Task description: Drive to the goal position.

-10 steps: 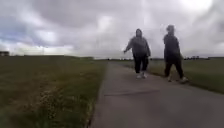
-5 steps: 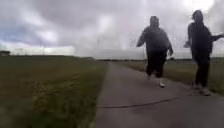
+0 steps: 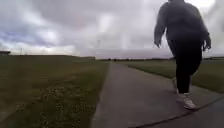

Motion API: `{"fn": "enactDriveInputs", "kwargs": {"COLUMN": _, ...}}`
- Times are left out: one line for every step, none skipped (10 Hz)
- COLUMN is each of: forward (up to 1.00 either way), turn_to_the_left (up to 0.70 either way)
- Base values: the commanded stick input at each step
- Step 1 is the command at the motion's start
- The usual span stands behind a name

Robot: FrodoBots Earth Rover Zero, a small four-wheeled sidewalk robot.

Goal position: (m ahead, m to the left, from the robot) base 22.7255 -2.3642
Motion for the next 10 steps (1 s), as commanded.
{"fn": "enactDriveInputs", "kwargs": {"forward": 1.0, "turn_to_the_left": 0.0}}
{"fn": "enactDriveInputs", "kwargs": {"forward": 1.0, "turn_to_the_left": 0.0}}
{"fn": "enactDriveInputs", "kwargs": {"forward": 1.0, "turn_to_the_left": 0.0}}
{"fn": "enactDriveInputs", "kwargs": {"forward": 1.0, "turn_to_the_left": 0.0}}
{"fn": "enactDriveInputs", "kwargs": {"forward": 1.0, "turn_to_the_left": 0.0}}
{"fn": "enactDriveInputs", "kwargs": {"forward": 1.0, "turn_to_the_left": 0.0}}
{"fn": "enactDriveInputs", "kwargs": {"forward": 1.0, "turn_to_the_left": 0.0}}
{"fn": "enactDriveInputs", "kwargs": {"forward": 1.0, "turn_to_the_left": 0.0}}
{"fn": "enactDriveInputs", "kwargs": {"forward": 1.0, "turn_to_the_left": -0.05}}
{"fn": "enactDriveInputs", "kwargs": {"forward": 1.0, "turn_to_the_left": -0.16}}
